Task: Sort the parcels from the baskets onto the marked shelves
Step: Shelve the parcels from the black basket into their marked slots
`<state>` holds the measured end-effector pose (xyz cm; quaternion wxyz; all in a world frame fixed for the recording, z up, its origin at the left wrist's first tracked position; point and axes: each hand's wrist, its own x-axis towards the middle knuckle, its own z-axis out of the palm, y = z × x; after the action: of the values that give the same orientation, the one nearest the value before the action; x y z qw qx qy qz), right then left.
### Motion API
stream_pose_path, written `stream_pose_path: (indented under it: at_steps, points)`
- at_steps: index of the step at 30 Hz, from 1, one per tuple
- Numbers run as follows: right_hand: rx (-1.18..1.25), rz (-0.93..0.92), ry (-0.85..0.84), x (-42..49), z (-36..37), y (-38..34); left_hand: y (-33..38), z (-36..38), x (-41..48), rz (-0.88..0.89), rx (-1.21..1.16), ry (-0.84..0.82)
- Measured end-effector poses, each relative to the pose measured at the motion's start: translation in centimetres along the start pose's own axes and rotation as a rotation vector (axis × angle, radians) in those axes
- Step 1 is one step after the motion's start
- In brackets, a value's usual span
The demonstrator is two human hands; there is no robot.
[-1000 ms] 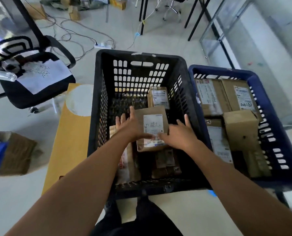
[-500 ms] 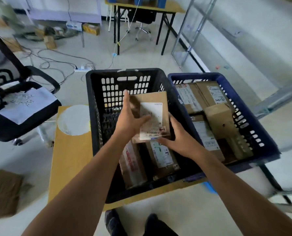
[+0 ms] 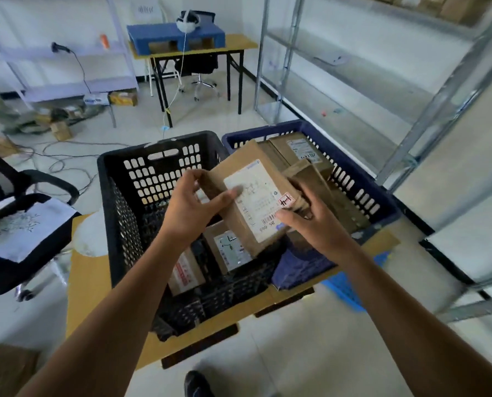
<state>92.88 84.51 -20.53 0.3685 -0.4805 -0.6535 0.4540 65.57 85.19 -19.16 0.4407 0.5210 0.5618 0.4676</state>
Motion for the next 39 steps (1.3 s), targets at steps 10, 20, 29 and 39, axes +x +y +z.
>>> stream_pose_path:
  at_steps: [10,20,29,39]
  points:
    - [0.194,0.152,-0.114,-7.8,-5.7,0.1,-0.1,2.5,-3.3,-0.080,-0.201,-0.674]
    - [0.175,0.354,0.283,-16.6,-3.7,1.4,-3.3,8.3,-5.3,-0.288,-0.387,-0.809]
    - [0.054,0.608,1.122,-27.0,9.0,3.8,-6.3,13.0,-11.9,-0.074,-0.340,-0.669]
    - [0.434,0.541,1.418,-33.5,14.0,2.8,-10.0,17.0,-21.0,-0.211,-0.251,-1.055]
